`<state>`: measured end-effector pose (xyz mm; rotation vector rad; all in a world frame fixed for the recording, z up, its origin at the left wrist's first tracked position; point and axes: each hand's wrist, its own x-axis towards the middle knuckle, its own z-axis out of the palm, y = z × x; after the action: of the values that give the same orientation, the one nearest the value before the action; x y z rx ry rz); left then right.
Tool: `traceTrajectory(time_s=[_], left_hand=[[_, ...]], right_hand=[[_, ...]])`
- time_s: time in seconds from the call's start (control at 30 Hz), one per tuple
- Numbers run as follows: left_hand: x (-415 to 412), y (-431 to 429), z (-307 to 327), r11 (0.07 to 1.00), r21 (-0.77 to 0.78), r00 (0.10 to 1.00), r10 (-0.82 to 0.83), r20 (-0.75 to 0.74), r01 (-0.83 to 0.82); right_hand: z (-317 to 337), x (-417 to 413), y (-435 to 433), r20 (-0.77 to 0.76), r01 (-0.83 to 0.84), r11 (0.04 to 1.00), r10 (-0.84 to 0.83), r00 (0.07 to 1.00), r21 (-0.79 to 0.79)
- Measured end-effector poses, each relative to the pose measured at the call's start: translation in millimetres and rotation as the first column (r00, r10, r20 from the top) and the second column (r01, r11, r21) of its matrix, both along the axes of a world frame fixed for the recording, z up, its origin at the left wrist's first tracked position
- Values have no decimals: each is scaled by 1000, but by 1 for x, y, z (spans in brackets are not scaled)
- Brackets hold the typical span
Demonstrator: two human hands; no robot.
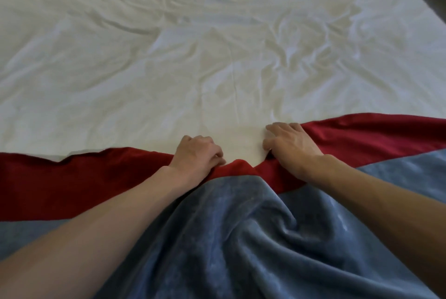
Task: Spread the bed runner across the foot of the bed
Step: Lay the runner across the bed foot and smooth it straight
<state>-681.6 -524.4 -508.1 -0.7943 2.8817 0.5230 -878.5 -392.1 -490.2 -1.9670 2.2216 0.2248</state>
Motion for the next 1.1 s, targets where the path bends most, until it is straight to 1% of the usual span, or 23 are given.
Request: traceTrajectory(time_s=[0.07,0.1,0.13,0.23,0.33,0.43,0.53,0.57,0.63,0.77,0.83,0.9,0.97,1.0,1.1], left_hand=[[-7,-1,-1,1000,6,1000,0,6,0],[-10,-2,-1,1000,-1,1000,-5,6,5],[-13,-3,-1,1000,-4,1000,-6,3,6],[-17,-5,-1,1000,4,1000,-6,-23,6],[-22,-9,3,1000,-21,1000,-11,-30,10],[-27,-16,9,999,-45,999,11,-41,-13],[-32,-25,10,995,-90,998,42,-45,-46],[-34,-28,9,993,-102,998,55,-35,-58],[-39,-32,5,991,-113,997,76,-13,-77],[-41,-31,-5,990,-117,996,87,20,-84],[-39,-28,-8,990,-118,996,84,31,-80],[-40,-26,-10,990,-125,996,76,43,-70],[-42,-25,-9,985,-154,996,86,39,-79],[-44,-25,-8,979,-174,993,114,22,-108],[-47,-36,1,948,-195,968,246,-53,-251]], right_hand=[[-3,-8,-1,-14,-107,994,107,994,12],[-5,-13,-3,-9,-130,991,130,991,8],[-5,-17,-5,25,-112,994,112,993,-8],[-5,-29,-18,153,39,996,-26,988,-83],[1,-39,-36,173,152,981,-130,976,-119],[8,-52,-51,116,212,968,-197,974,-136],[16,-70,-59,101,336,921,-322,941,-197],[17,-75,-61,95,359,910,-346,933,-209],[15,-81,-63,36,366,905,-368,929,-217],[1,-82,-62,-74,409,905,-419,905,-118],[-6,-76,-63,-61,383,917,-391,918,-116],[-13,-69,-64,-11,267,953,-272,962,-145],[-18,-64,-64,23,157,977,-156,988,-144],[-19,-64,-65,32,140,979,-137,990,-149],[-18,-63,-72,31,164,967,-161,987,-194]])
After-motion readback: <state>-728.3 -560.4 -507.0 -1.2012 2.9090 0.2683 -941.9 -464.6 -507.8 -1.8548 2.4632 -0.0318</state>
